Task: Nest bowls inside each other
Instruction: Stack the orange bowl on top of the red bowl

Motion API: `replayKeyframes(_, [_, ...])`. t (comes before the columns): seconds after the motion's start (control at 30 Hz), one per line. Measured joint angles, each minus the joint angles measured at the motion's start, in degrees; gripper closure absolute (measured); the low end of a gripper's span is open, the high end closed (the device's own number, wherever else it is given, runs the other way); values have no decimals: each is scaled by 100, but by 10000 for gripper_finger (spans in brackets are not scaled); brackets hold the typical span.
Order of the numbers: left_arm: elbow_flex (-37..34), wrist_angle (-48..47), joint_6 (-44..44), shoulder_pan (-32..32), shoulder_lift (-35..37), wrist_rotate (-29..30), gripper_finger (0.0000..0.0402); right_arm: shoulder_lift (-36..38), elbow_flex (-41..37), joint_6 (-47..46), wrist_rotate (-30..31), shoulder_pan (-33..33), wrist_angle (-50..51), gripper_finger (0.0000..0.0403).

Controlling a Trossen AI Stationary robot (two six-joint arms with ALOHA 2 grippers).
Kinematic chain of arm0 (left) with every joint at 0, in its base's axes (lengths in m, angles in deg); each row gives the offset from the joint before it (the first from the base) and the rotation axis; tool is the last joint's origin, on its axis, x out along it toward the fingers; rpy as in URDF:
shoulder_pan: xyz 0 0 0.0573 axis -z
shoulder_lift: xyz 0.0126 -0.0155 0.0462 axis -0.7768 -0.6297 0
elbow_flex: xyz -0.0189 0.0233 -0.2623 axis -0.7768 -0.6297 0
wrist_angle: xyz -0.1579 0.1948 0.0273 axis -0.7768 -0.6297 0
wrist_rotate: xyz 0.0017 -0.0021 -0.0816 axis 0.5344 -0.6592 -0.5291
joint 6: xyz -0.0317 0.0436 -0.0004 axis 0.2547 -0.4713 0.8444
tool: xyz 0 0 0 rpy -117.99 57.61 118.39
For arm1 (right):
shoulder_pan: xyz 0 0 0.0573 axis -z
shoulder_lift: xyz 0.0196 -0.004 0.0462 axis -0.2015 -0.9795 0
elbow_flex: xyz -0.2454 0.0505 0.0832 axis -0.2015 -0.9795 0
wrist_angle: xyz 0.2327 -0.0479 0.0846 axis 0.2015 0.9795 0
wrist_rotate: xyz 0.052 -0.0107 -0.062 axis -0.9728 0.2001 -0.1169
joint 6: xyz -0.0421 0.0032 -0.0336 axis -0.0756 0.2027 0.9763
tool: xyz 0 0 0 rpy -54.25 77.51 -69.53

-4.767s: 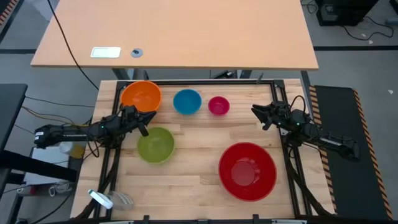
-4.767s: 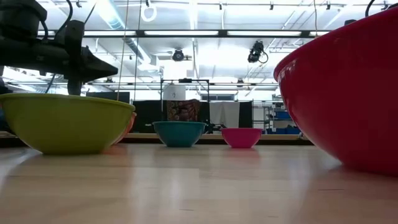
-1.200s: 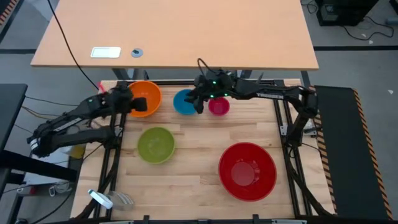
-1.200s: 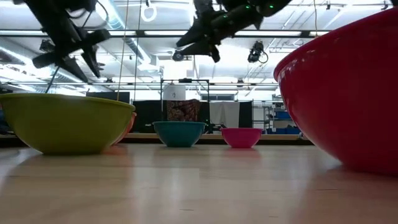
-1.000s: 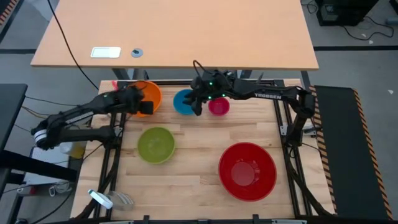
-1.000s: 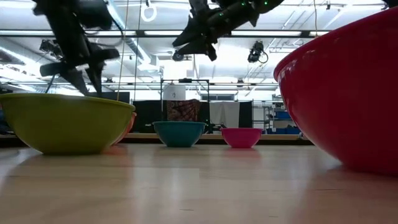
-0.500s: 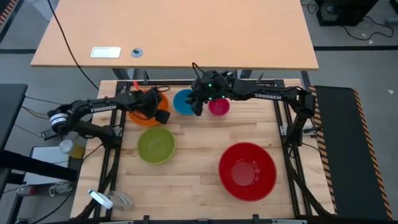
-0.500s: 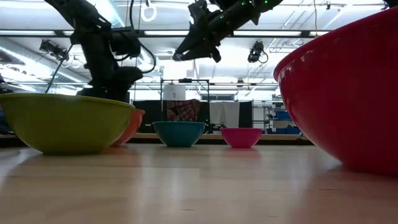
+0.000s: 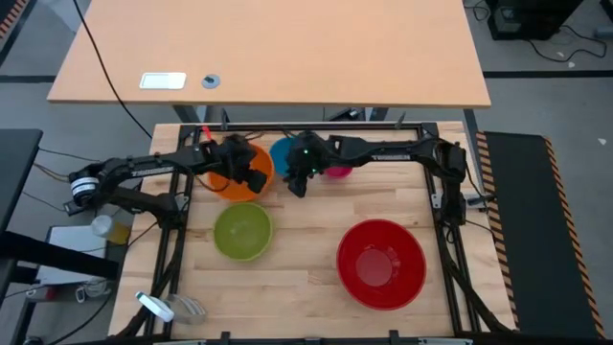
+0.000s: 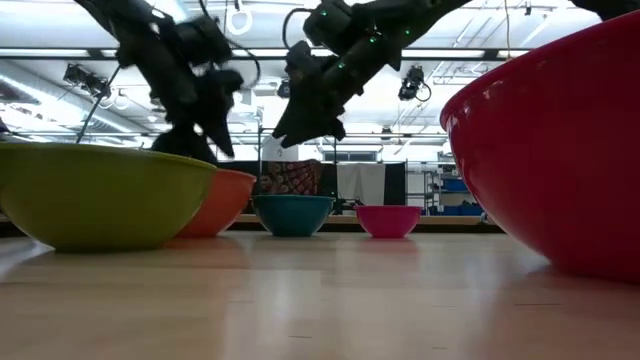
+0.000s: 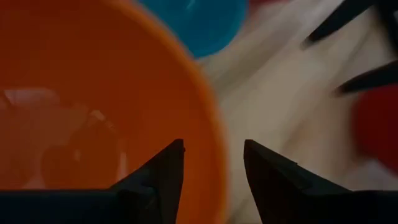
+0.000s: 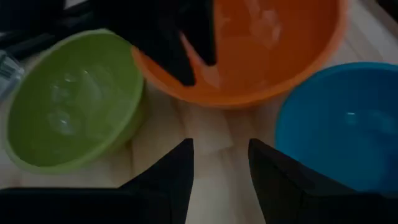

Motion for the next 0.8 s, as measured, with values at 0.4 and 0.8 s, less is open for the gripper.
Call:
replayKeyframes(0.4, [4,-589,698,578,2176,1261,230,-569,450,-139,255,-327,-616,238])
replayKeyframes(0.8, [2,-755,1030,707,2723,1633,230,-2202,3326,196,1505,-326,1603,178])
